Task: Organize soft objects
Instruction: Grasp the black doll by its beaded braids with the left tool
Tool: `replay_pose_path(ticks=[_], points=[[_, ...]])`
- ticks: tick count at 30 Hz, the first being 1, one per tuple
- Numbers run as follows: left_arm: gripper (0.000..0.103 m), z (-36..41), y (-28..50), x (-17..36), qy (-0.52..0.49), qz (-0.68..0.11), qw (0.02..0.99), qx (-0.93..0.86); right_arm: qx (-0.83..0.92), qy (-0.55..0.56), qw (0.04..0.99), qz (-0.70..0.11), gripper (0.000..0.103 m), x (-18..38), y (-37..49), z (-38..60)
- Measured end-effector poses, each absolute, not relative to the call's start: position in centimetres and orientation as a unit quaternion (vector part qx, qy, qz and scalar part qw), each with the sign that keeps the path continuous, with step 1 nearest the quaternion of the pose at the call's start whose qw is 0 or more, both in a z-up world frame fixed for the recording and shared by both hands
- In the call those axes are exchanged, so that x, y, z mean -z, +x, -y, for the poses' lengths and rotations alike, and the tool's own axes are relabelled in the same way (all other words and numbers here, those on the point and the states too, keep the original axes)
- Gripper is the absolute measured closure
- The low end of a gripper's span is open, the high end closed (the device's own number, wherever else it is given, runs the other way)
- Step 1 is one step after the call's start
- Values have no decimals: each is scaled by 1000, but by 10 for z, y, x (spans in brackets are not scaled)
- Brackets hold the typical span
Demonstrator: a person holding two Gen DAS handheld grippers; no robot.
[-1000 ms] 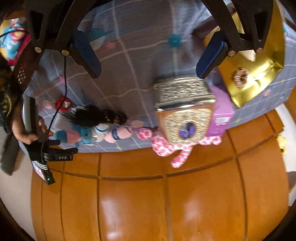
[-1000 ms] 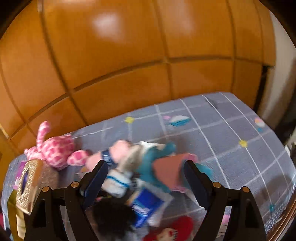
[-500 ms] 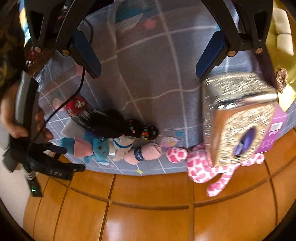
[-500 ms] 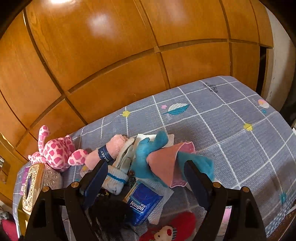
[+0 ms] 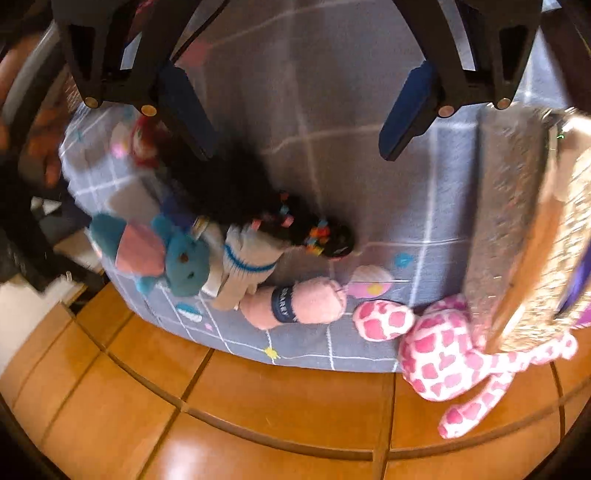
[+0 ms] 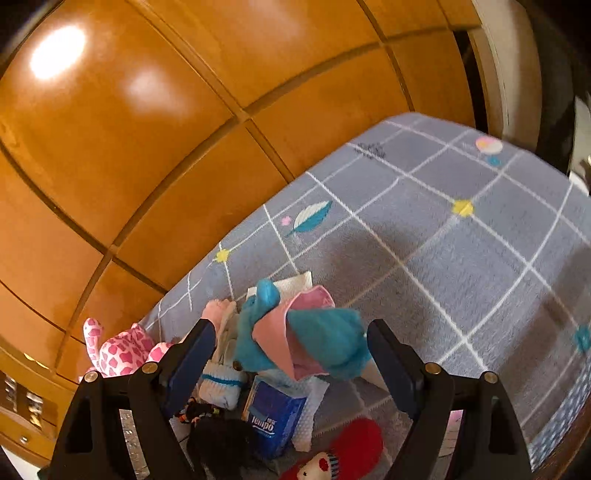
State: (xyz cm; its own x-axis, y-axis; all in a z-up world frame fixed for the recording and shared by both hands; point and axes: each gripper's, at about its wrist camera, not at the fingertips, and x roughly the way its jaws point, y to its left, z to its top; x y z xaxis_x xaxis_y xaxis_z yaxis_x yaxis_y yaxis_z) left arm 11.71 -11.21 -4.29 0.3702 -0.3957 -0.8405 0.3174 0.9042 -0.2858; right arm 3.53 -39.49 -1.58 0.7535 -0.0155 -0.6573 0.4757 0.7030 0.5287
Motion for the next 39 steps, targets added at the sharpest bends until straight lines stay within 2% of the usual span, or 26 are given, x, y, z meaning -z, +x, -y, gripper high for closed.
replay_pose_path(ticks=[11,13,14,15,18,31,35,39], points=[[13,147,178,78,-122,-566,797,170,114,345,873,-324,17,14,39,384],[38,151,181,89,-117,-578,790,168,114,351,872,-323,17,15,38,385],[41,153,180,89,-102,-574,794,172,113,353,871,-322,17,15,38,386],[61,153,176,87,-95,-562,799,190,113,355,870,-322,17,15,39,386],[62,147,168,86,-95,-560,795,216,114,353,871,-322,17,15,39,385],[62,106,72,64,35,-499,816,291,99,330,881,-324,17,12,43,378],[62,98,50,78,86,-487,825,275,63,321,883,-335,17,11,49,366],[61,92,40,94,85,-485,829,264,16,285,894,-346,17,7,56,345]])
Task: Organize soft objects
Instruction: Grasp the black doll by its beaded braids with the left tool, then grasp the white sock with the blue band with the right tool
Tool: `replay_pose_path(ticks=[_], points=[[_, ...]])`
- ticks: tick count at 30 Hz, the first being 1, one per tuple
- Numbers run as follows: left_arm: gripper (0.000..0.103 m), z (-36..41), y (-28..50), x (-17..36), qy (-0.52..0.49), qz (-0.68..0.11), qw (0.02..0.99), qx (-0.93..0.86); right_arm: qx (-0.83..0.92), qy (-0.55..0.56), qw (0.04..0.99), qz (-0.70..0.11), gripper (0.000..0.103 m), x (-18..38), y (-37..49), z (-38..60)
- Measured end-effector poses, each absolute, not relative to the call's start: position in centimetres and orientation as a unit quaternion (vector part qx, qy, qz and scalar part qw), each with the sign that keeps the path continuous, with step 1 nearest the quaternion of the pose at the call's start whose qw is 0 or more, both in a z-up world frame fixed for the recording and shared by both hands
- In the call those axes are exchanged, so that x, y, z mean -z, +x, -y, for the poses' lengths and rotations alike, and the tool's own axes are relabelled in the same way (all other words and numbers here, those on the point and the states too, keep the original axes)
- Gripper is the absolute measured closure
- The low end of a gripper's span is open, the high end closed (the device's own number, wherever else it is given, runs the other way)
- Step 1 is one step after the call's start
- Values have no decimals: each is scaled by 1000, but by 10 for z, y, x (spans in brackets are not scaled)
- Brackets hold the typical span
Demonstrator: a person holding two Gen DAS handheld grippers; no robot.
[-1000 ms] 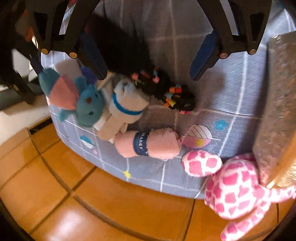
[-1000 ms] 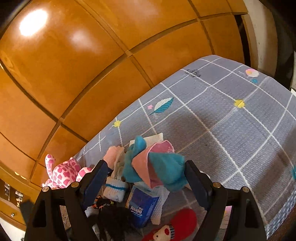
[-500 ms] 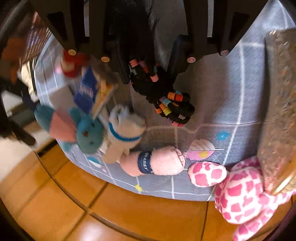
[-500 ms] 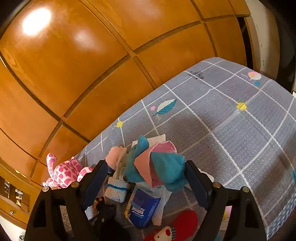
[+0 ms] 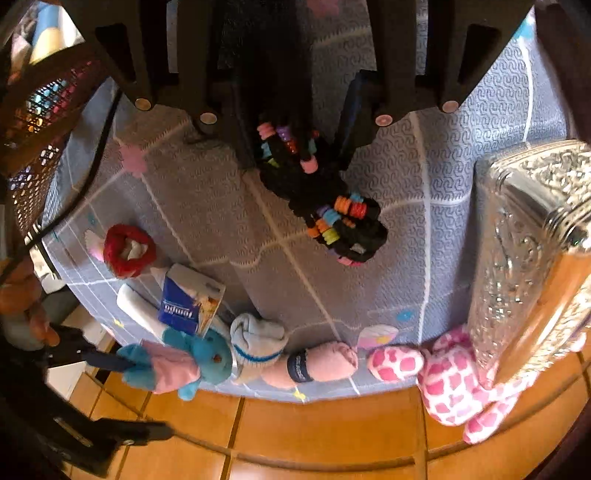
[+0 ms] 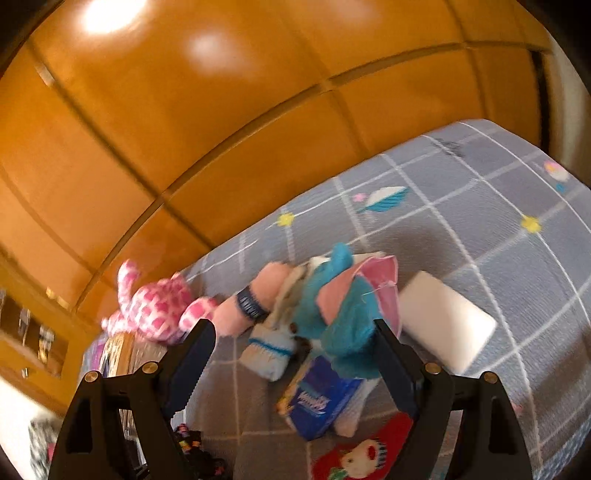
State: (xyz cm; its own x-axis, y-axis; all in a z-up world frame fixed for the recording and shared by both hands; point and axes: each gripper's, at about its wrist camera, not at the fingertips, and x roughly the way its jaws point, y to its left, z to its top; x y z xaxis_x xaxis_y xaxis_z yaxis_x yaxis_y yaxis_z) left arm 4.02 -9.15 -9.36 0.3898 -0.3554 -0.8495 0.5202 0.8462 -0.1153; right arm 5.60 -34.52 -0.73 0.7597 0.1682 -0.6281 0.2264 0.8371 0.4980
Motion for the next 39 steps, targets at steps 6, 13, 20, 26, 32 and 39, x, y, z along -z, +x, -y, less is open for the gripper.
replay_pose_path(ticks=[6,13,20,26,32,39], points=[[61,84,31,97,75,-467,840,267,-25,231,886,-402,27,17,71,310],[61,77,29,98,49,-465,841,272,-13,215,862,-459,27,37,106,280],[61,68,26,95,38,-459,842,281,-14,241,845,-478,27,46,109,264],[61,64,22,94,33,-456,844,279,55,225,842,-487,27,64,135,269],[61,60,14,93,31,-453,847,278,64,170,843,-507,67,80,151,255],[64,66,2,89,49,-444,853,270,-29,139,833,-535,64,87,122,227]])
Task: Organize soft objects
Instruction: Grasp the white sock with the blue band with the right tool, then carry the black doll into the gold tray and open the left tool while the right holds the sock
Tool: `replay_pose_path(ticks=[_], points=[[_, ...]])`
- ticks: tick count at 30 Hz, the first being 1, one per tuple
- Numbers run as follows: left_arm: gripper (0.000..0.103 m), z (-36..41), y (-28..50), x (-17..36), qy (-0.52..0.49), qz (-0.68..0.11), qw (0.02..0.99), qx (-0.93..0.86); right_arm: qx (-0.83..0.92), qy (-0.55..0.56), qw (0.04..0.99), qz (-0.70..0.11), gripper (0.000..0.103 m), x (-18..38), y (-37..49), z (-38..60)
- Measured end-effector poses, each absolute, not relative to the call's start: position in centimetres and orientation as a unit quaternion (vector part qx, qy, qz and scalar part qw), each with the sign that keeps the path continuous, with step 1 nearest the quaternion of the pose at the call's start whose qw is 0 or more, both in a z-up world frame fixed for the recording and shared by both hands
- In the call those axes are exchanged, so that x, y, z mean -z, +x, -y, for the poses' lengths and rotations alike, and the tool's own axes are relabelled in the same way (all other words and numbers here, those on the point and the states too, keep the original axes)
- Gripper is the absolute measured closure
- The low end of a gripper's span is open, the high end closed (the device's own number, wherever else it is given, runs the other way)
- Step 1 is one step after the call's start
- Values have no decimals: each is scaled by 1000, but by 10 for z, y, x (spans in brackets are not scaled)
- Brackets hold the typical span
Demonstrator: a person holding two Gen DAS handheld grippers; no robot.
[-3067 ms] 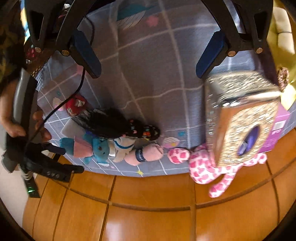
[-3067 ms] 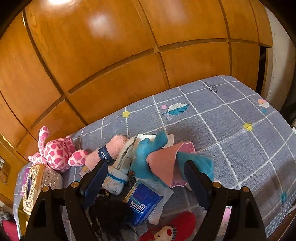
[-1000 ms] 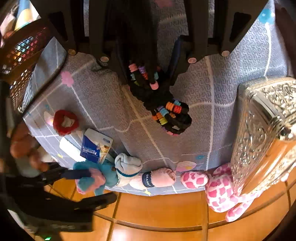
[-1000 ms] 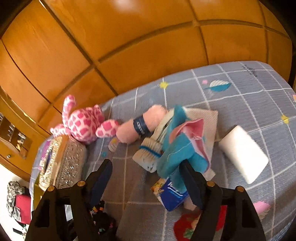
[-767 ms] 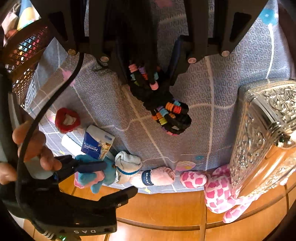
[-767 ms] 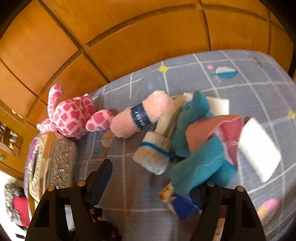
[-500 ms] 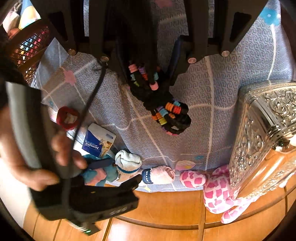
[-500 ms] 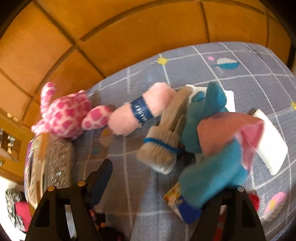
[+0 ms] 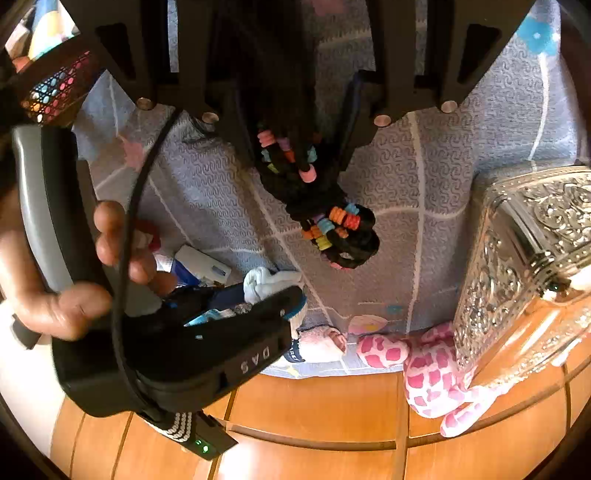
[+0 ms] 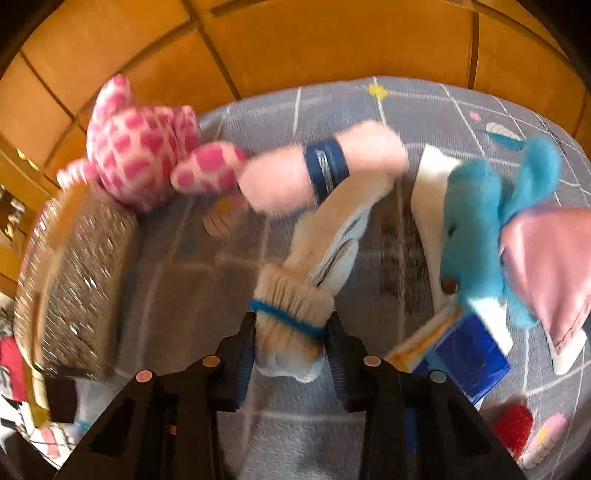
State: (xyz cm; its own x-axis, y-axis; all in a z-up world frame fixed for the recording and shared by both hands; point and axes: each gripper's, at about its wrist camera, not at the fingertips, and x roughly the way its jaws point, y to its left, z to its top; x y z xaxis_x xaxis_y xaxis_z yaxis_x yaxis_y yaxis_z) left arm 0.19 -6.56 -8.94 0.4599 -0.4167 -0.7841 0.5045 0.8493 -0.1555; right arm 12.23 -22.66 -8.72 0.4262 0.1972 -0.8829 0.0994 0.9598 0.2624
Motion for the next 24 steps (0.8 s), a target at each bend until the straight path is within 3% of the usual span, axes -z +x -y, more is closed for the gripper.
replay_pose_path(ticks=[4,15,24], points=[[69,63,-1,88,50,-443,854,267,-40,189,817,-543,62,94,125,239],[71,25,-25,49,40,-412,866,279,-34,140,833,-534,61,88,118,222],[71,-84,-20,-13,-48,-367,910,189,-33,135,834,-534,60,90,116,225]])
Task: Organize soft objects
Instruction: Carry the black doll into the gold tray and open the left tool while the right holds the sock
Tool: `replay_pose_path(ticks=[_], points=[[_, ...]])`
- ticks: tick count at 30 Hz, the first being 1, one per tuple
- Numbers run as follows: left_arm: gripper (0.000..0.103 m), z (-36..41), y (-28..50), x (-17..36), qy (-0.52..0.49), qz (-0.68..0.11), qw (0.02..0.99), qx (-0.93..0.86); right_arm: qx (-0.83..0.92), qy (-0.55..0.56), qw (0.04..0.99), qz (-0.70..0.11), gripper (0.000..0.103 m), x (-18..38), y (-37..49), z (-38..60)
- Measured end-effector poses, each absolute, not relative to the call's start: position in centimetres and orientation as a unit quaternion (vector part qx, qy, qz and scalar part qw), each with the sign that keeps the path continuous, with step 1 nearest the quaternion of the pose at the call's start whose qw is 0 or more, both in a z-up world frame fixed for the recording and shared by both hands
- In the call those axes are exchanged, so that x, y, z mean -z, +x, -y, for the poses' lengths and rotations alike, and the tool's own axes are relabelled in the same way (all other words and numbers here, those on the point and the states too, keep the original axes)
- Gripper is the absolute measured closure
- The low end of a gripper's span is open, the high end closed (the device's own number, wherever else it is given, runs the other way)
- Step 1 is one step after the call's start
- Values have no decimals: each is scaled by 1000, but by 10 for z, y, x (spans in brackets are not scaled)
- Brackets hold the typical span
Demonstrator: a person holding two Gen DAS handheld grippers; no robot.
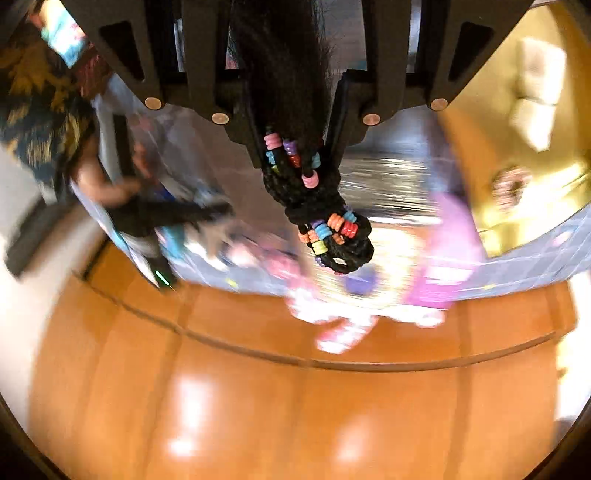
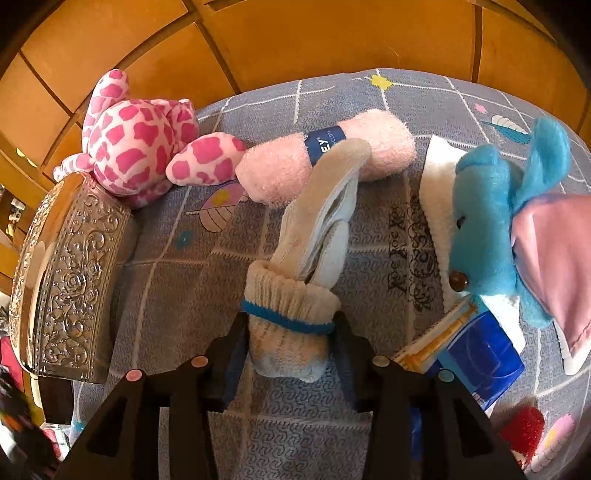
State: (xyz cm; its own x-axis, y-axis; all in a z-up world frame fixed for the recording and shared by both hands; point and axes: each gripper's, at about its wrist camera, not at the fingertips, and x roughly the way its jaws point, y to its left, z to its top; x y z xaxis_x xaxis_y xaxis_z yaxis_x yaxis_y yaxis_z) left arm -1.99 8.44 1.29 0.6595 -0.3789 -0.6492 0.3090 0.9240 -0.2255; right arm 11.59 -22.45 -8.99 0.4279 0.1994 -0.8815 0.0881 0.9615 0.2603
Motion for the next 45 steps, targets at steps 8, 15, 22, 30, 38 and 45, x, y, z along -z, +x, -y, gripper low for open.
replay_pose_path(ticks=[8,15,22,30,38,45], points=[[70,-218,20,-5,-117,-389,913,21,-26,96,845,-526,58,91,115,212],[70,-303,42,24,-150,-415,894,-81,-21,82,850,-521,58,91,112,205],[67,-341,58,48,-127,-435,877,-158,-17,73,854,-515,58,92,111,201],[43,-326,38,45,-113,-419,884,-173,-17,66,857,-511,57,92,110,201],[32,-298,20,18,-95,-389,902,-160,-5,35,861,-508,55,94,109,191],[28,-275,7,7,-78,-375,912,-149,-1,27,864,-503,54,94,107,189]])
